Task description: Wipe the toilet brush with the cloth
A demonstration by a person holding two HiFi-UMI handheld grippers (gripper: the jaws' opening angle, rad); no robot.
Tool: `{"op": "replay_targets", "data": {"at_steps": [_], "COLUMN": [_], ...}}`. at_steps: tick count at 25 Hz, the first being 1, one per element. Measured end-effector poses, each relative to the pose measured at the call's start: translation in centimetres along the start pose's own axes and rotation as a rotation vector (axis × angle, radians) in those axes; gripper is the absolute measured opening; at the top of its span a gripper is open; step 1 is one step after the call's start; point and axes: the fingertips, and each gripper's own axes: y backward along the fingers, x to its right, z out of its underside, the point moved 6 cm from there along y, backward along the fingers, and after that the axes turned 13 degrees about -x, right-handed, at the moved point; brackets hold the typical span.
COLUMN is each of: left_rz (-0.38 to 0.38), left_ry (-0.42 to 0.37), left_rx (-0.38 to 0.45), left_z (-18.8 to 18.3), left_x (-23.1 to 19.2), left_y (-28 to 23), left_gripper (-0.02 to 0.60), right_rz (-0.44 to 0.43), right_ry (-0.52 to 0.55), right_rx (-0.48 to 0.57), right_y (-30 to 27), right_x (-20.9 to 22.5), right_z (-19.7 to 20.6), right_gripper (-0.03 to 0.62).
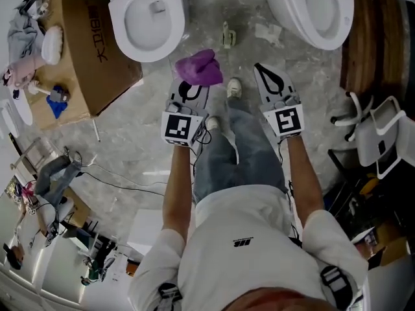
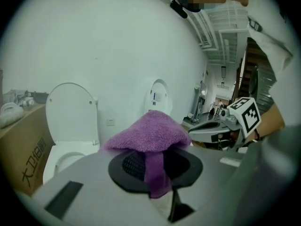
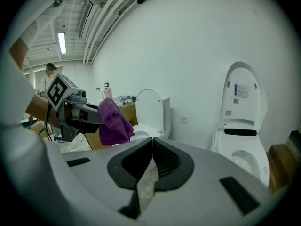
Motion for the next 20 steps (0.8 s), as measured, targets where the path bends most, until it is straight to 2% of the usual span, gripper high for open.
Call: {"op": "replay_targets", "data": {"at_steps": [9, 16, 20], "left_rz": [0.023, 0.064, 0.091], "left_ry": [0.021, -0.002, 0.01], "left_rx": [-0.031, -0.062, -0.043], "left_z": [6.8, 12.7, 15.0], "left_x": [-2.3, -3.9, -4.2], "left_y": [-5.9, -10.7, -12.9], "left_gripper": [0.067, 0.067, 0.069], "right_rz": [0.019, 0.037, 0.056], "right_ry": [0.01, -0.005, -0.002], "right_rx": [-0.051, -0.071, -0.067], "right_y": [-6.4, -11.0, -13.0], "right_x": [1.2, 1.6, 1.9], "right_z": [7.1, 13.2, 16.0], "right_gripper": [-0.003, -0.003, -0.003]}}
